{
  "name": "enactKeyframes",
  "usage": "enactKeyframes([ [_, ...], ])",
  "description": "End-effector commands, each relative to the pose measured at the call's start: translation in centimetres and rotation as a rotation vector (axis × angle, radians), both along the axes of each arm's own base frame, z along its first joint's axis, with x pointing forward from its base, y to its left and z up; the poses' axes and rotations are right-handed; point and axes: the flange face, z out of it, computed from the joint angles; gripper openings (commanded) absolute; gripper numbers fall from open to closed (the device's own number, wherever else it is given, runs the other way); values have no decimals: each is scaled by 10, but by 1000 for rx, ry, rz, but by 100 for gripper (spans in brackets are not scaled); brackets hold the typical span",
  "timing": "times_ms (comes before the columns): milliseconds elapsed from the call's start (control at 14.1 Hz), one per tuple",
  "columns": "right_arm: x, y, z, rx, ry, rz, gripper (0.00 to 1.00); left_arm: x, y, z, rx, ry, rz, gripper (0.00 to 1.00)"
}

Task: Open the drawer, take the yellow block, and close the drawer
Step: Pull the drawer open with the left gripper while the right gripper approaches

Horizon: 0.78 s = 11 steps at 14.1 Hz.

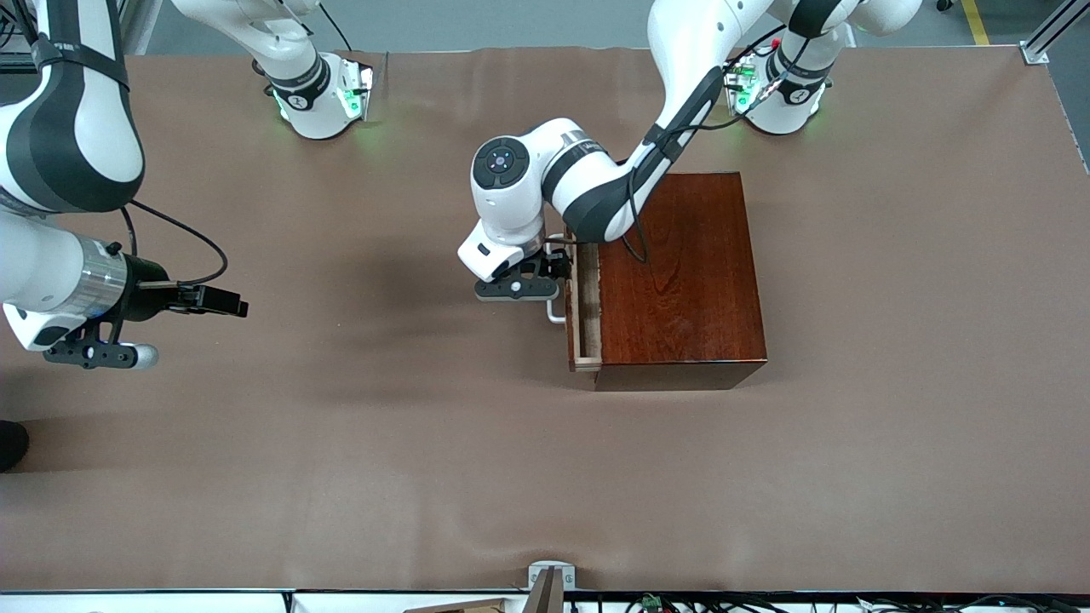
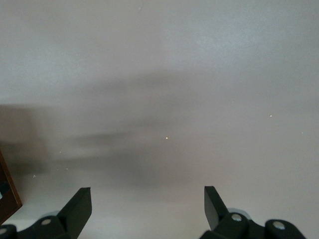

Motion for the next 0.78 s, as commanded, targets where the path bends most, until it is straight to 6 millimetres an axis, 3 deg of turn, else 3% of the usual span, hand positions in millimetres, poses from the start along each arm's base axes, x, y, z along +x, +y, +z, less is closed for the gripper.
enactKeyframes([
  [0,-3,2,-5,18,13,-5,100,-1,-12,6,-78,11,34,100],
  [710,-5,19,-15,54,-51,259,100,-15,-31,-15,-121,11,18,100],
])
